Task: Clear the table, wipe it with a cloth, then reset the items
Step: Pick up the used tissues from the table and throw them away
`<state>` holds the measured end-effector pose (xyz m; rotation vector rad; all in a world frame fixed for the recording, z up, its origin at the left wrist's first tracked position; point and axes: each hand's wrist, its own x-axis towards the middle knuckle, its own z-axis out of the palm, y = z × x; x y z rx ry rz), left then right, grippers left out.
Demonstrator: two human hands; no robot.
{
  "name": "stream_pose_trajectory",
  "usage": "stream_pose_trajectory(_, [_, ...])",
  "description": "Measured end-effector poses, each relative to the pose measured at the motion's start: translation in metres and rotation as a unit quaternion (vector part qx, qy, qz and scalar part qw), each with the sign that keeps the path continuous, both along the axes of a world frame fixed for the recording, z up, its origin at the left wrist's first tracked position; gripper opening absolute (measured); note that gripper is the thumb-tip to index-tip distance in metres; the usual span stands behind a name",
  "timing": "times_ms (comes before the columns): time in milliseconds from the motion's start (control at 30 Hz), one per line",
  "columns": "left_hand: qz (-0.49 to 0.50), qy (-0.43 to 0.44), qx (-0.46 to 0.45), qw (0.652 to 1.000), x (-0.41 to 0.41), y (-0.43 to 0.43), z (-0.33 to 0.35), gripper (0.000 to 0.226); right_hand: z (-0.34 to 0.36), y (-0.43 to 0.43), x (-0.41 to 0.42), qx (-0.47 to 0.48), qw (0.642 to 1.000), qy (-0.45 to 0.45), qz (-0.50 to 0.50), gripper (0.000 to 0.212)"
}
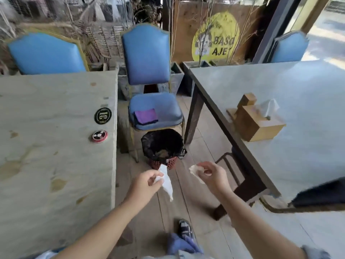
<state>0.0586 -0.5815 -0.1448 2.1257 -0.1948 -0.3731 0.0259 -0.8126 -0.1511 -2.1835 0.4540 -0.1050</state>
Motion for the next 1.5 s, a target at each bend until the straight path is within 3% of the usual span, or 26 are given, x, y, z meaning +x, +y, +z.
stream_pose_trajectory(367, [0.14,0.029,-0.001,0.99,0.149,-0.042,-0.018,0.027,-0.025,-0.021,0.215,0.073,0.992,0.039,0.092,0.016])
stream_pose_trajectory(667, [0.136,0.093,0.028,0.986,0.299,-0.045,-0.072,0.021,-0.089,-0.013,0.349,0.124,0.985,0.123,0.009,0.015])
stream_pose_trajectory(1033, [0.185,0.254,0.047,0.948,0.426,-0.093,-0.268,0.033,-0.277,-0.016,0.457,0.157,0.948,0.239,-0.142,0.013])
stream_pose_trajectory(1300, [0.146,0.296,0.073,0.941,0.46,-0.108,-0.421,0.029,-0.417,-0.025,0.498,0.109,0.944,0.292,-0.108,0.017])
stream_pose_trajectory(1500, [0.101,0.339,0.091,0.931,0.464,-0.111,-0.417,0.038,-0.415,-0.03,0.491,0.111,0.942,0.305,-0.089,0.024])
